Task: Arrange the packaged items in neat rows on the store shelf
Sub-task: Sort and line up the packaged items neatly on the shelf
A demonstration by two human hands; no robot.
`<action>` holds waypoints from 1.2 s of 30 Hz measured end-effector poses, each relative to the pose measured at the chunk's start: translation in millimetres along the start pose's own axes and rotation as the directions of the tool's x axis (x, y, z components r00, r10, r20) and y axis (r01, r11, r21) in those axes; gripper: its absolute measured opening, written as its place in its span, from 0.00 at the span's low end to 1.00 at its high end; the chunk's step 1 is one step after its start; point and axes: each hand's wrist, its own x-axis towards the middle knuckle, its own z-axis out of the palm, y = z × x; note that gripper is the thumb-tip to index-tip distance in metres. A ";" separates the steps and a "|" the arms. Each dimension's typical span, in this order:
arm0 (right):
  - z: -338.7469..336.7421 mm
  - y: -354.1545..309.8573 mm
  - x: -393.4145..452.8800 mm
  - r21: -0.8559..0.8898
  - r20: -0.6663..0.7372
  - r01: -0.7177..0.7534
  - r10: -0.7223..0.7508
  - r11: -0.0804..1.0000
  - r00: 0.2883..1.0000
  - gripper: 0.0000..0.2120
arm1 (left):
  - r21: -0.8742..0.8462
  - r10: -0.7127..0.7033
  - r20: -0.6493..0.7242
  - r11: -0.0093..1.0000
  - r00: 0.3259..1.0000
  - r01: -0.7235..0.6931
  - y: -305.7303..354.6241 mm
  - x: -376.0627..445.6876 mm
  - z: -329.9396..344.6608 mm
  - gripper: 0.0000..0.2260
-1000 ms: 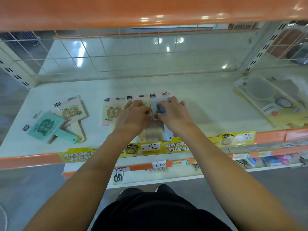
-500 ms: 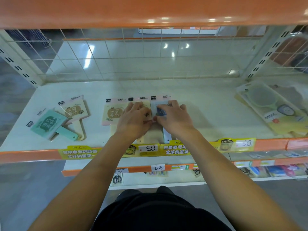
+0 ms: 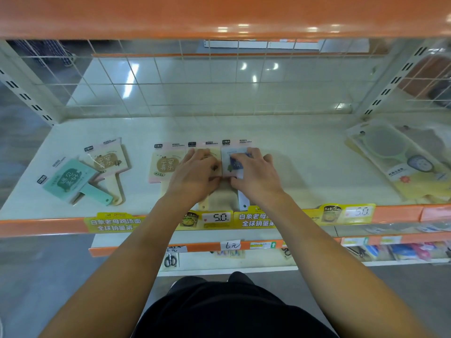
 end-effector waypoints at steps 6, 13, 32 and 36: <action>-1.8 0.7 0.2 -0.011 0.009 0.017 -0.017 1.000 1.000 0.25 | -0.048 -0.019 -0.003 0.999 1.000 0.018 3.2 -1.5 -1.7 0.16; 1.4 -2.9 1.1 -0.010 0.021 -0.012 0.012 1.000 1.000 0.23 | -0.047 -0.018 0.005 0.999 1.000 0.018 0.8 -1.2 0.1 0.15; -4.0 -23.7 2.8 0.154 -0.059 0.087 -0.079 0.984 0.995 0.26 | -0.078 -0.078 -0.152 0.995 0.985 0.067 -8.9 -19.1 -26.5 0.19; 3.8 -54.3 4.0 0.187 -0.064 0.202 -0.194 0.961 0.979 0.24 | -0.065 -0.128 -0.225 0.991 0.966 0.116 -32.5 -33.7 -36.7 0.18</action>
